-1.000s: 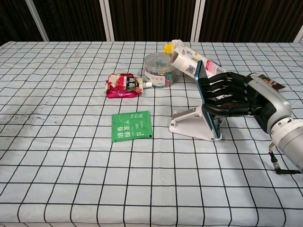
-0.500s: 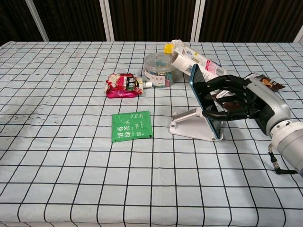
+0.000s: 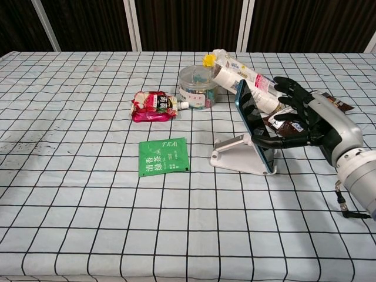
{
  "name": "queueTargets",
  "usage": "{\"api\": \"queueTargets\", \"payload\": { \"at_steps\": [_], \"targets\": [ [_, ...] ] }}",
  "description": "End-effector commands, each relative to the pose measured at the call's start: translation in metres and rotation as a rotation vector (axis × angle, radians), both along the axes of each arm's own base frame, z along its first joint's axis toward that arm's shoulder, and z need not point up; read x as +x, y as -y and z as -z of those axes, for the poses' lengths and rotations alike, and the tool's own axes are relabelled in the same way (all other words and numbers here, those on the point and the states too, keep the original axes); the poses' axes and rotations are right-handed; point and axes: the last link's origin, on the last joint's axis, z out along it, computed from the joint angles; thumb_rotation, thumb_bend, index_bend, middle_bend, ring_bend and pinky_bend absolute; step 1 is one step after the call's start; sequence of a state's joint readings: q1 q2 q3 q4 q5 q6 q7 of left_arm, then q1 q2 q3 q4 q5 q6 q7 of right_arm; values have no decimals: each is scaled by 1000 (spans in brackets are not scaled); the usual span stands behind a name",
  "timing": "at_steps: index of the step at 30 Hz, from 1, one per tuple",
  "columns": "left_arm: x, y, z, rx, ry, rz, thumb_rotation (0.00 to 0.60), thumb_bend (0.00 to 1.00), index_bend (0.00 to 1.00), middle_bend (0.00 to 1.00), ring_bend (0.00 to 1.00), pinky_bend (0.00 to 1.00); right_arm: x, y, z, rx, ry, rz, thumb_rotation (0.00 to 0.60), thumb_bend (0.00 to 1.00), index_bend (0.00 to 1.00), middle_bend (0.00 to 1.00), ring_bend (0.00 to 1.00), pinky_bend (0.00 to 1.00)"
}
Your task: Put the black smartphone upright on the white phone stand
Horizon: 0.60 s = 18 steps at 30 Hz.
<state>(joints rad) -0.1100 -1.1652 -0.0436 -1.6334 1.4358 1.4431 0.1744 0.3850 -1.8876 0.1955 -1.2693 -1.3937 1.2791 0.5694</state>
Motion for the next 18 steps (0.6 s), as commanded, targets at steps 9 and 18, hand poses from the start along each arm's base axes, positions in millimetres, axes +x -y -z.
{"api": "queueTargets", "payload": {
  "at_steps": [9, 18],
  "targets": [
    [1, 1, -1, 0, 8, 12, 600, 0, 0, 0, 0, 0, -17, -15, -30, -56, -107, 9, 600, 68, 0, 0, 0, 144],
    [3, 2, -3, 1, 17, 27, 600, 0, 0, 0, 0, 0, -36, -22, -87, -123, -245, 23, 600, 105, 0, 0, 0, 144]
  ]
}}
